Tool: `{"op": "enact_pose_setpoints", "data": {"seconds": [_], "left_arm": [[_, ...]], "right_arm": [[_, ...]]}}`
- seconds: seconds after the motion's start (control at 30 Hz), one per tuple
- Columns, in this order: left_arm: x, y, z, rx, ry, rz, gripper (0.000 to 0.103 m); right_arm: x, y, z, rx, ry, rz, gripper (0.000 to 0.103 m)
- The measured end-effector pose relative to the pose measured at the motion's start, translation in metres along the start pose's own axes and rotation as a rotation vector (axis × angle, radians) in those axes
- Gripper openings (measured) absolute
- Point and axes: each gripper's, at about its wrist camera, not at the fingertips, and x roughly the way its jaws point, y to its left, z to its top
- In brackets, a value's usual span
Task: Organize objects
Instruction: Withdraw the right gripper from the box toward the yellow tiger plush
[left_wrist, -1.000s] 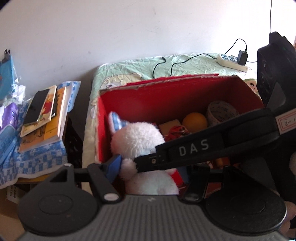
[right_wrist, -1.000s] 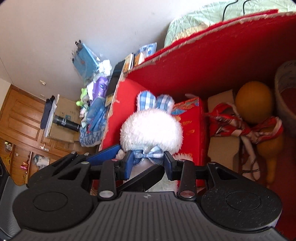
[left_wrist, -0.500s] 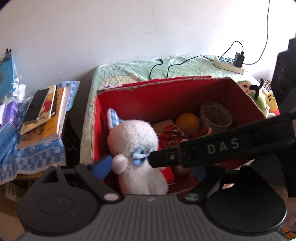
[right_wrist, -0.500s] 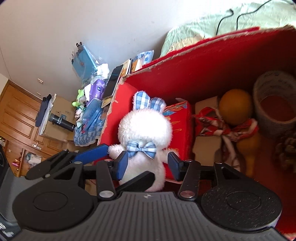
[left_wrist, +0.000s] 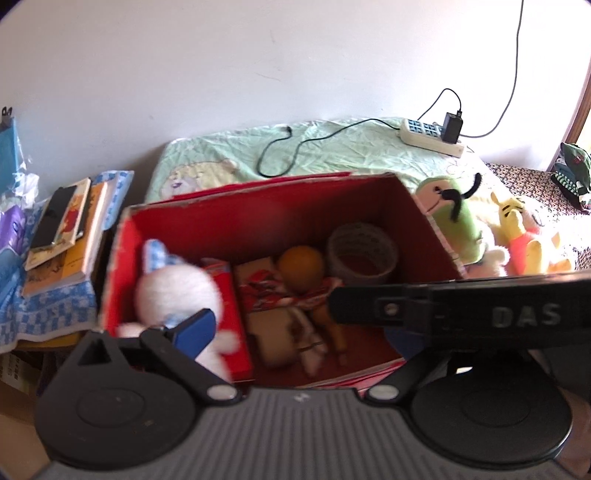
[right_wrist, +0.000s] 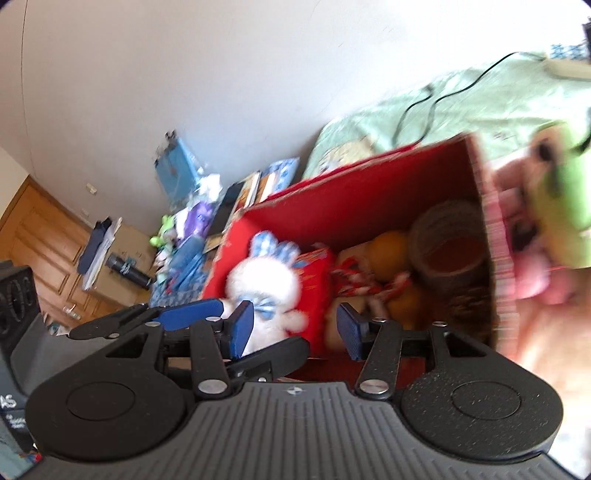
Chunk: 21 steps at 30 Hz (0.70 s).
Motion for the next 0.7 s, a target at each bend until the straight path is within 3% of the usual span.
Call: {"op": "enact_pose_setpoints", "data": {"seconds": [0.17, 0.37, 0.7], "left_arm": [[0.008, -0.039, 0.01, -0.033, 0.023, -0.051, 0.097], [0.017, -0.101, 0.016, 0.0, 0.029, -0.074, 0.097], [0.046, -0.192, 0.018, 0.015, 0.102, -0.129, 0.098]], "right_arm": [[-0.039, -0.035, 0.005, 0.033, -0.043, -0.043, 0.054], [-0.078, -0.083, 0.007, 0.08, -0.068, -0.11, 0.054], [-0.123, -0.155, 0.003, 0.139, -0.059, -0.189, 0.054]]}}
